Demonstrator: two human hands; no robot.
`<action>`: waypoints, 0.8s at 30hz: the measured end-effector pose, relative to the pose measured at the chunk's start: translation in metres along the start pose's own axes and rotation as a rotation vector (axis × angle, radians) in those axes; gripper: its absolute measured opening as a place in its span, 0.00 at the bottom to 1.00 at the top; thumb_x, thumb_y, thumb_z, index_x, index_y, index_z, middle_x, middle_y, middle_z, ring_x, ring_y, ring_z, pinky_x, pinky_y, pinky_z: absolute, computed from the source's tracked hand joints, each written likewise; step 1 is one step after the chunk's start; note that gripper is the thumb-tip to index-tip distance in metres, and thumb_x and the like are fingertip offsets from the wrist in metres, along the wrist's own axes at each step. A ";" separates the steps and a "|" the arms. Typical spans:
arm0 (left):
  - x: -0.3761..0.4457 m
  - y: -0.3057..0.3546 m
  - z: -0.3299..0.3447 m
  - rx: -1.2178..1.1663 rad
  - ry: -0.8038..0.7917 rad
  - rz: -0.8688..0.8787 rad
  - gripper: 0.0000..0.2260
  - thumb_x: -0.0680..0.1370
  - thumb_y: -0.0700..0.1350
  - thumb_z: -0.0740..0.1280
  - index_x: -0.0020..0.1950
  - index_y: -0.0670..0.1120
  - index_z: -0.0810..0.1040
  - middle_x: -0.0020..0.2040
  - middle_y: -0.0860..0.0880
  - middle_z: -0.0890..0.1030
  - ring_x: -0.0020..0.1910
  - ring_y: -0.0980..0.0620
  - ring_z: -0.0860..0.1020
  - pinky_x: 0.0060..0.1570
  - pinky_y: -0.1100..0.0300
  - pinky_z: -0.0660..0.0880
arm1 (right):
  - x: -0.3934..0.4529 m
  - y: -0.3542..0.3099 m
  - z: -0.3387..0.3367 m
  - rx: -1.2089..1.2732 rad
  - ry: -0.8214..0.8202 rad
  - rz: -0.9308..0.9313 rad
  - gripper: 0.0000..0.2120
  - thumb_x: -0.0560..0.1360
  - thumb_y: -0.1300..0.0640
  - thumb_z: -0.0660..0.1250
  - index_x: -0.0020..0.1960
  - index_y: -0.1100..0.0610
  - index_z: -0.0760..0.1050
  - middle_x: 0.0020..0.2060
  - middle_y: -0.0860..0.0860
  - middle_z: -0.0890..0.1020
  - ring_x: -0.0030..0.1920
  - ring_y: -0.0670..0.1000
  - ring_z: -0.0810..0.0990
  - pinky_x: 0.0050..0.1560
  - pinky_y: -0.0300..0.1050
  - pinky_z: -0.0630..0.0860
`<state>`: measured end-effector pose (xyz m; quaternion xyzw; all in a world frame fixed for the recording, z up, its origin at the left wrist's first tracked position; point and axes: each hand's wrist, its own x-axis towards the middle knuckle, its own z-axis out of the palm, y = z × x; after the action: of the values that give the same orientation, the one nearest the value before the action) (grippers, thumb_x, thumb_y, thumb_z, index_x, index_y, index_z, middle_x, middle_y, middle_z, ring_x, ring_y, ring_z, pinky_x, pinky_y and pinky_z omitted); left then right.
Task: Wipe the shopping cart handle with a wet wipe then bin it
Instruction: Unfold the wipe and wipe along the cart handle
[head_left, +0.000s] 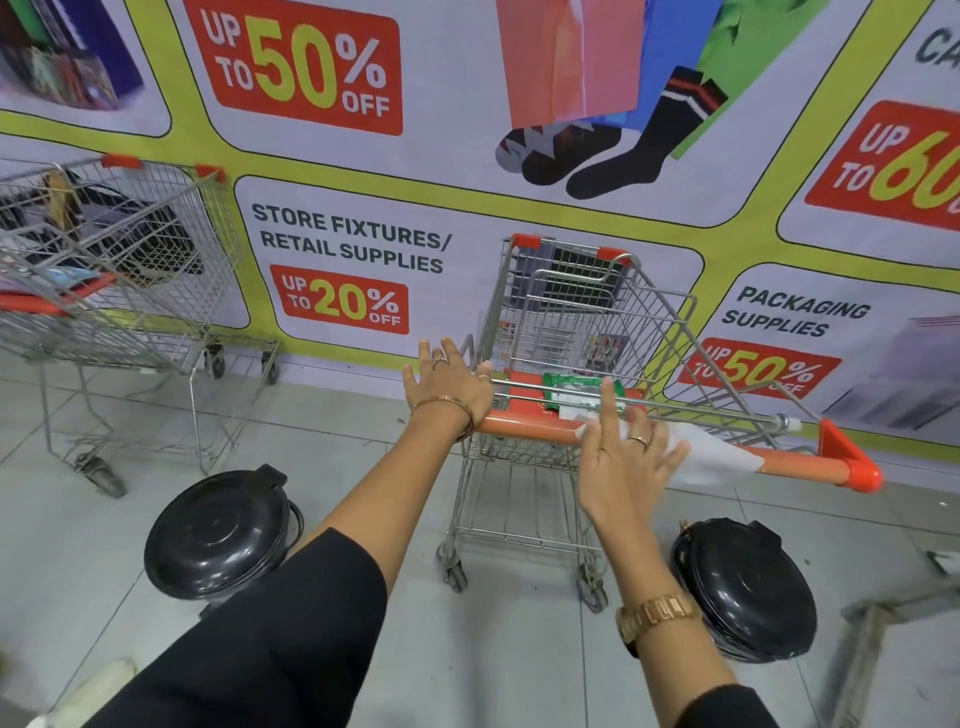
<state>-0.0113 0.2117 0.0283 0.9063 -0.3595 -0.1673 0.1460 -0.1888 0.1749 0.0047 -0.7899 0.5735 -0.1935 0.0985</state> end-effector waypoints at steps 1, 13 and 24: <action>0.000 0.000 0.000 0.005 0.001 0.000 0.30 0.80 0.57 0.46 0.76 0.42 0.43 0.78 0.44 0.50 0.77 0.48 0.41 0.74 0.45 0.42 | -0.001 -0.003 0.001 0.002 -0.009 -0.014 0.24 0.78 0.47 0.45 0.73 0.39 0.46 0.72 0.57 0.63 0.73 0.61 0.53 0.71 0.63 0.38; 0.004 -0.001 -0.002 0.032 0.000 0.008 0.30 0.80 0.58 0.45 0.76 0.42 0.44 0.78 0.44 0.51 0.77 0.47 0.42 0.74 0.45 0.43 | 0.002 -0.019 0.001 0.024 -0.101 0.003 0.25 0.76 0.41 0.46 0.71 0.35 0.43 0.73 0.55 0.61 0.73 0.60 0.50 0.68 0.69 0.36; 0.004 -0.001 -0.003 -0.024 -0.009 -0.005 0.30 0.80 0.56 0.47 0.76 0.42 0.43 0.78 0.44 0.51 0.77 0.47 0.42 0.74 0.45 0.44 | 0.010 0.003 -0.006 0.001 -0.034 0.091 0.25 0.78 0.46 0.46 0.72 0.38 0.42 0.73 0.55 0.61 0.74 0.60 0.49 0.70 0.66 0.39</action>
<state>-0.0066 0.2105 0.0300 0.9046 -0.3560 -0.1759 0.1550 -0.1914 0.1652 0.0108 -0.7660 0.6071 -0.1756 0.1174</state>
